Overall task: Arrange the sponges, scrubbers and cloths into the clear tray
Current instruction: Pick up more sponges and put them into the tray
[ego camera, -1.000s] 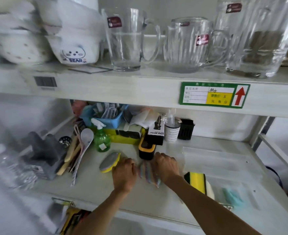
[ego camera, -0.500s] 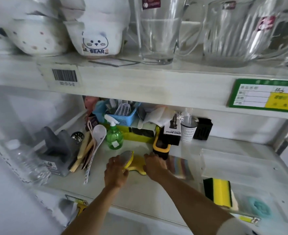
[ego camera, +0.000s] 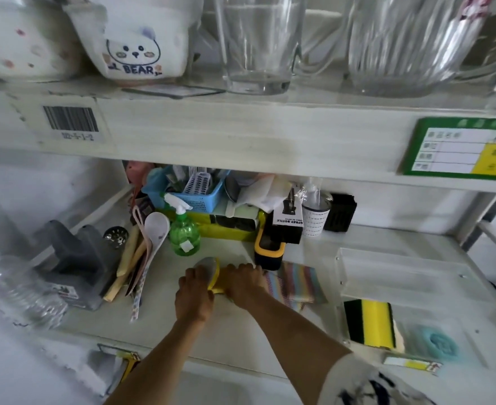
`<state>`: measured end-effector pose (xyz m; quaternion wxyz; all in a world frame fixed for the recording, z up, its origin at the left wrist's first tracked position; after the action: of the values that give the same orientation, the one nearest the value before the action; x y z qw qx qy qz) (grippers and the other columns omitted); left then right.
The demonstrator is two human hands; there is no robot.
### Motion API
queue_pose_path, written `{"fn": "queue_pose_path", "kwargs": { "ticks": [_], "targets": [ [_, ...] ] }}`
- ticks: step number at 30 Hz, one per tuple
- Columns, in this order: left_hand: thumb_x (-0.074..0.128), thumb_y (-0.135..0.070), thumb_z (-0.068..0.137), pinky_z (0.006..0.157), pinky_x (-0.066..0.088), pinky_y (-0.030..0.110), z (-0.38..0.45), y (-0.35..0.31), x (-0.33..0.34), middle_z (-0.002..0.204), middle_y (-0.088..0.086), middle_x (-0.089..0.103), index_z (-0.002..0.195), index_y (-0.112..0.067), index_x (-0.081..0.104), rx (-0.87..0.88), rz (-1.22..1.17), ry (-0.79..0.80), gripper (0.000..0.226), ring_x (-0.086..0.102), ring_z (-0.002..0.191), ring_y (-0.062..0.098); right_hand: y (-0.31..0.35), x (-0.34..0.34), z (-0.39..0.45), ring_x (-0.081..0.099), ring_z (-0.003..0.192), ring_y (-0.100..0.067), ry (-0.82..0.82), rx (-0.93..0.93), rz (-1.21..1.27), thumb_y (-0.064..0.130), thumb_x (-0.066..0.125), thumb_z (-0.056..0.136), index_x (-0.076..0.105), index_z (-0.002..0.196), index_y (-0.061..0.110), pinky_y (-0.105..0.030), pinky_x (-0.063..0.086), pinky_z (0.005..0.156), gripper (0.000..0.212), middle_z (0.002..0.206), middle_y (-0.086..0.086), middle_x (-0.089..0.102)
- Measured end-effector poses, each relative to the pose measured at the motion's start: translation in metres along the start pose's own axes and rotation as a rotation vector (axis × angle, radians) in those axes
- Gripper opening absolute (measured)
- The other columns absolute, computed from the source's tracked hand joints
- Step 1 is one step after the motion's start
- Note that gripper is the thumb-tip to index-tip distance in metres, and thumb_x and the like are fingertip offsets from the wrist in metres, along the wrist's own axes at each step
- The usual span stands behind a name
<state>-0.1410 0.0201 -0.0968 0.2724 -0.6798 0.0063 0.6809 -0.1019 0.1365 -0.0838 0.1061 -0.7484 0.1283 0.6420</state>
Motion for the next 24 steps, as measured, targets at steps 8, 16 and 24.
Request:
{"fn": "queue_pose_path", "kwargs": {
  "ticks": [8,16,24],
  "targets": [
    [0.049,-0.012,0.087,0.079,0.049,0.048,-0.005,-0.004,-0.015,0.113,0.018,0.054,0.118,-0.008,0.049,-0.048,-0.147,-0.1,0.031,0.052,0.104,0.037,0.005,0.001,-0.003,0.049,0.116,-0.036,-0.025,0.101,0.133,0.038,0.072,0.078,0.044,0.129,0.013,-0.045,0.038,0.095,0.063,0.126,-0.018,0.054],
    [0.056,-0.01,0.085,0.068,0.051,0.048,-0.025,-0.034,-0.061,0.11,0.022,0.057,0.113,0.0,0.048,-0.044,-0.293,-0.393,0.031,0.057,0.099,0.04,-0.03,-0.033,-0.036,0.053,0.114,-0.035,-0.233,0.148,0.482,0.033,0.06,0.087,0.041,0.131,0.008,-0.041,0.046,0.091,0.054,0.127,-0.016,0.051],
    [0.039,-0.033,0.079,0.074,0.048,0.042,-0.043,-0.135,-0.078,0.109,0.024,0.055,0.114,0.0,0.048,0.15,-0.53,-0.475,0.049,0.055,0.098,0.038,-0.106,-0.091,-0.098,0.057,0.102,-0.033,-0.602,0.265,0.565,0.031,0.056,0.084,0.045,0.116,0.01,-0.041,0.047,0.078,0.04,0.114,-0.011,0.054]
  ]
}}
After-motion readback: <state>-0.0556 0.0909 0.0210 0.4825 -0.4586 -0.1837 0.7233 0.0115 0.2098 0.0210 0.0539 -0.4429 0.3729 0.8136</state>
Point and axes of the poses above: each hand's wrist, its own z-axis towards the middle knuckle, its own x-axis out of the palm, y = z × x, the point moved 6 cm from there along z, towards the middle knuckle
